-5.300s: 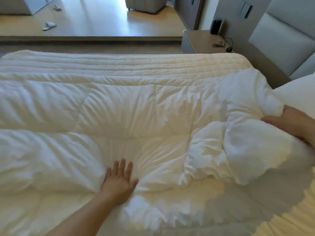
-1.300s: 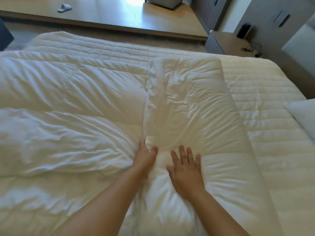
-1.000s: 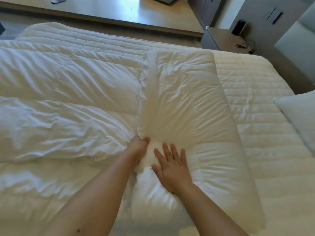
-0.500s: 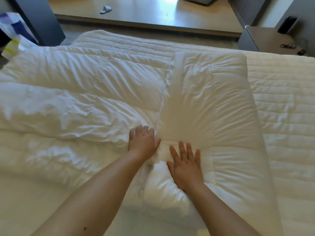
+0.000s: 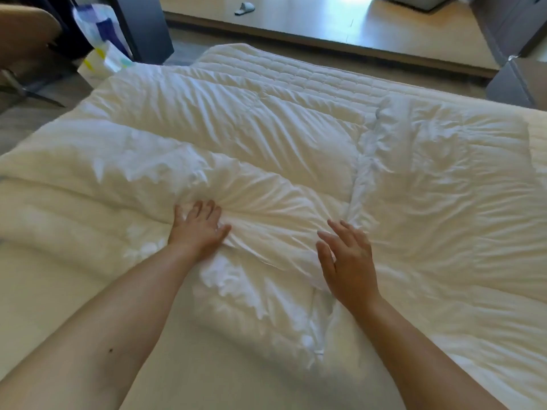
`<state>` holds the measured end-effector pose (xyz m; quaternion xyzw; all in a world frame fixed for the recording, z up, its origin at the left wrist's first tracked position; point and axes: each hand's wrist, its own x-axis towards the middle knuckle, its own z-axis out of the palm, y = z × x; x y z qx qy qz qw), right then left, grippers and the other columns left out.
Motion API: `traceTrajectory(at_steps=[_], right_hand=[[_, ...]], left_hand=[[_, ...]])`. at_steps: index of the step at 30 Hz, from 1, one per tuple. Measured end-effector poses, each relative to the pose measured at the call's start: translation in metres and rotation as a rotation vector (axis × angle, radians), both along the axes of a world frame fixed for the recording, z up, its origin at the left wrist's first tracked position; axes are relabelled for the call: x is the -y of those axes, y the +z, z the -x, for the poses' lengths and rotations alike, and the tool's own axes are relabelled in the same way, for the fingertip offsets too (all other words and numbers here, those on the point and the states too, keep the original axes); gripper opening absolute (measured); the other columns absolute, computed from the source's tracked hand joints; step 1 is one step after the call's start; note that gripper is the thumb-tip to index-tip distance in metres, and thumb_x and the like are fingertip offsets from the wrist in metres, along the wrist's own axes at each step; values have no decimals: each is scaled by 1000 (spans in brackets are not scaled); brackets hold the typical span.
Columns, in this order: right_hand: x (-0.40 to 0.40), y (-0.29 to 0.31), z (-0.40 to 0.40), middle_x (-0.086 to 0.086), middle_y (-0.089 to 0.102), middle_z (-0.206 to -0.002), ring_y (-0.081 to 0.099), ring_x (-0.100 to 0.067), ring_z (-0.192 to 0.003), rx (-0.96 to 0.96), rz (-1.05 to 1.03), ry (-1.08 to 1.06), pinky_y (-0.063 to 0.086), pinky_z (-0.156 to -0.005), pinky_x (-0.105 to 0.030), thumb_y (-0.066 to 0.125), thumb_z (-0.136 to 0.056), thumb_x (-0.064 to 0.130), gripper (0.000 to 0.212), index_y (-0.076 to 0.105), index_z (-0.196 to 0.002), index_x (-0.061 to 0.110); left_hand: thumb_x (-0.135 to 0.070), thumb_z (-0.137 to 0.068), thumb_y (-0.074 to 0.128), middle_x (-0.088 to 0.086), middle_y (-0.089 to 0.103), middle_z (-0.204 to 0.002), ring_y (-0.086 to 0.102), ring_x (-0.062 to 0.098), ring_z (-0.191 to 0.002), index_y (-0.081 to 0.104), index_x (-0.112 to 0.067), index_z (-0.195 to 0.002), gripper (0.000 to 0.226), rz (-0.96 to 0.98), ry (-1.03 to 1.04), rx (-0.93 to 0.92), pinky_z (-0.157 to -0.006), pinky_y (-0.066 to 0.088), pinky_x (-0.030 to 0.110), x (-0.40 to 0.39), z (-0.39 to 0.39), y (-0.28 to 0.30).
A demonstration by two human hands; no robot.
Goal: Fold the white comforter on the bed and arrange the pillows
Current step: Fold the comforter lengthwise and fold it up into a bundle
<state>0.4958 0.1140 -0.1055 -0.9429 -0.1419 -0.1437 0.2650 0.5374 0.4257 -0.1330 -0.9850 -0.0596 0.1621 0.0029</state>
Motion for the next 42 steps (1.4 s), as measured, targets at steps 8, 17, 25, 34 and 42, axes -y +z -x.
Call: traceTrajectory(at_steps=[8, 17, 25, 34, 42], right_hand=[[-202, -28, -91, -6, 11, -163, 8, -28, -149, -385, 289, 70, 8, -119, -49, 28, -99, 55, 62, 19, -154, 27], [-396, -66, -109, -9, -10, -163, -13, -25, -149, -404, 401, 237, -7, -119, -49, 2, -80, 79, 94, 0, -155, 23], [-474, -117, -135, -9, -11, -163, -16, -31, -148, -344, 620, 293, -12, -116, -55, -4, -91, 65, 72, -5, -154, 30], [-469, -147, -131, -17, 27, -157, 20, -38, -146, -263, 640, 228, 11, -113, -58, 9, -100, 56, 65, 21, -152, 20], [-467, -152, -132, -16, 29, -157, 22, -35, -145, -248, 627, 221, 14, -114, -58, 11, -100, 55, 64, 21, -153, 21]], left_hand=[[-54, -100, 20, -3, 1, -167, -4, 17, -153, 9, -21, -158, 68, -19, 39, 86, -119, -5, 56, -155, -11, -21], [-58, -99, 16, -5, -2, -166, -3, 20, -152, 9, -21, -158, 70, -22, 358, 138, -119, 2, 58, -380, -26, -43], [-56, -99, 22, 13, 35, -156, 31, 36, -142, 38, -14, -146, 64, 157, 657, 168, -113, 25, 58, -501, -48, -58], [-102, -48, 46, 6, 54, -144, 51, 32, -129, 51, -30, -139, 116, 809, 1011, 124, -111, 36, 50, -618, -100, -88], [-89, -28, 72, 7, 70, -108, 63, 32, -105, 65, -31, -106, 98, 1109, 959, -194, -88, 50, 43, -572, -84, -57]])
